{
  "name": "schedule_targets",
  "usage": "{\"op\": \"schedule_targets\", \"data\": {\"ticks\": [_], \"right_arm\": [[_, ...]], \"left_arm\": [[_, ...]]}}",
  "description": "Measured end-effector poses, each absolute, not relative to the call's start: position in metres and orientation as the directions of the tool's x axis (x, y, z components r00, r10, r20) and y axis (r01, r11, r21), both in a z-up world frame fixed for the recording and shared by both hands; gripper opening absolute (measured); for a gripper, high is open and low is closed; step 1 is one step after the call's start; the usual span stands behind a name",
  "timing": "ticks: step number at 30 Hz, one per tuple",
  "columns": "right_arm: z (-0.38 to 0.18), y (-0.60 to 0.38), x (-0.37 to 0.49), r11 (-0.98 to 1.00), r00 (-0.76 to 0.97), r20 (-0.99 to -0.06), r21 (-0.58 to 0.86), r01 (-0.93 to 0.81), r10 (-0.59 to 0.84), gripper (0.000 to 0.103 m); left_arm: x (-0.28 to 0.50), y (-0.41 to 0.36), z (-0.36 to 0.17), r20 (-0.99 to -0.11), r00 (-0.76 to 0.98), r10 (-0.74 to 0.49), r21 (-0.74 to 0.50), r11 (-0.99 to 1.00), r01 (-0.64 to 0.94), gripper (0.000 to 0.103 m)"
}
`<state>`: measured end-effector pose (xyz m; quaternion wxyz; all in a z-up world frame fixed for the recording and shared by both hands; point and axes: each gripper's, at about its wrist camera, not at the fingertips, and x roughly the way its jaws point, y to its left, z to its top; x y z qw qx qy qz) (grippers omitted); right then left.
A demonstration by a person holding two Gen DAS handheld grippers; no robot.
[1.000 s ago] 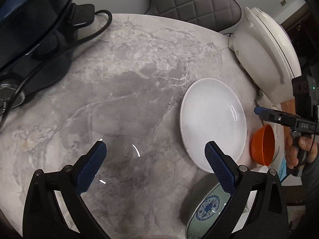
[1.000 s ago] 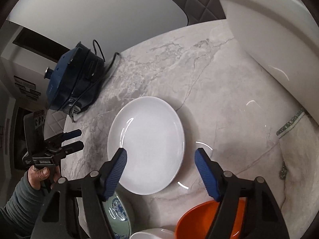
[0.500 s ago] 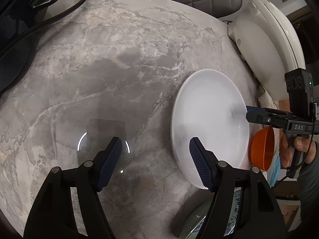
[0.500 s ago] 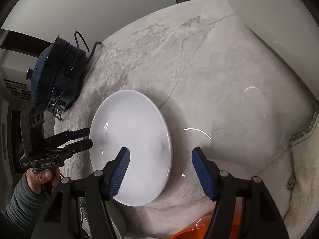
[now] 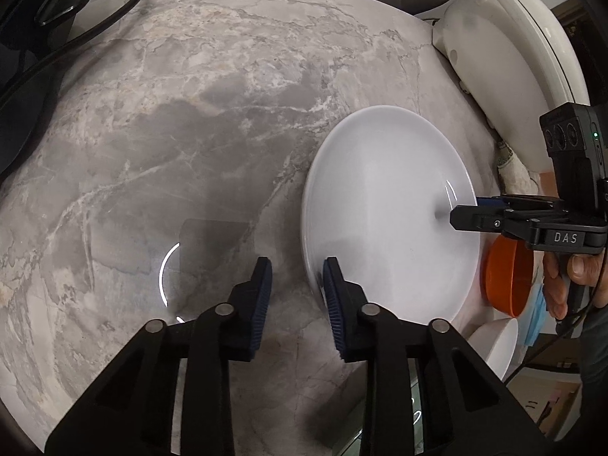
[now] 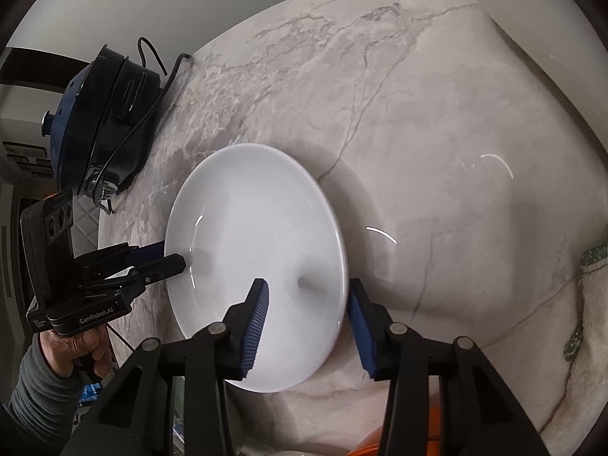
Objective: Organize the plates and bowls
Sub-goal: 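Reach both tools to the smaller white plate by the rice cooker and pinch its rim, then lift the smaller white plate with both tools and carry it over the large plate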
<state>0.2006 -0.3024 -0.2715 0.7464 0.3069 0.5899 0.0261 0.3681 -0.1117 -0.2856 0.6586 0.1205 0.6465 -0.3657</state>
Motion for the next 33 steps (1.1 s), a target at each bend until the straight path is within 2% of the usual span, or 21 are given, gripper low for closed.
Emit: {"op": "schedule_targets", "data": {"ticks": [2,3,4,7,23,33], "right_arm": [[-0.272,-0.302,0.201,0.814,0.299,-0.868,0.482,0.323,0.396,0.038],[-0.272,-0.302,0.201,0.814,0.297,-0.870,0.479,0.327,0.393,0.031],[-0.273,-0.302,0.201,0.816,0.293,-0.875,0.471,0.334,0.385,0.022],[-0.275,-0.306,0.199,0.818,0.291,-0.883,0.456,0.350,0.367,0.011],[-0.272,-0.302,0.199,0.826,0.292,-0.893,0.435,0.358,0.343,0.010],[-0.243,-0.304,0.203,0.829,0.330,-0.886,0.436,0.350,0.326,0.010]], "left_arm": [[0.365,-0.117,-0.287,-0.941,-0.108,-0.320,-0.311,0.700,0.643,0.014],[0.363,-0.118,-0.287,-0.943,-0.107,-0.316,-0.308,0.699,0.645,0.012],[0.362,-0.120,-0.286,-0.947,-0.094,-0.307,-0.292,0.702,0.649,0.012],[0.361,-0.125,-0.287,-0.950,-0.090,-0.300,-0.285,0.706,0.648,0.012],[0.365,-0.117,-0.281,-0.952,-0.088,-0.294,-0.280,0.711,0.645,0.012],[0.370,-0.112,-0.245,-0.943,-0.080,-0.324,-0.298,0.709,0.640,0.012]]}}
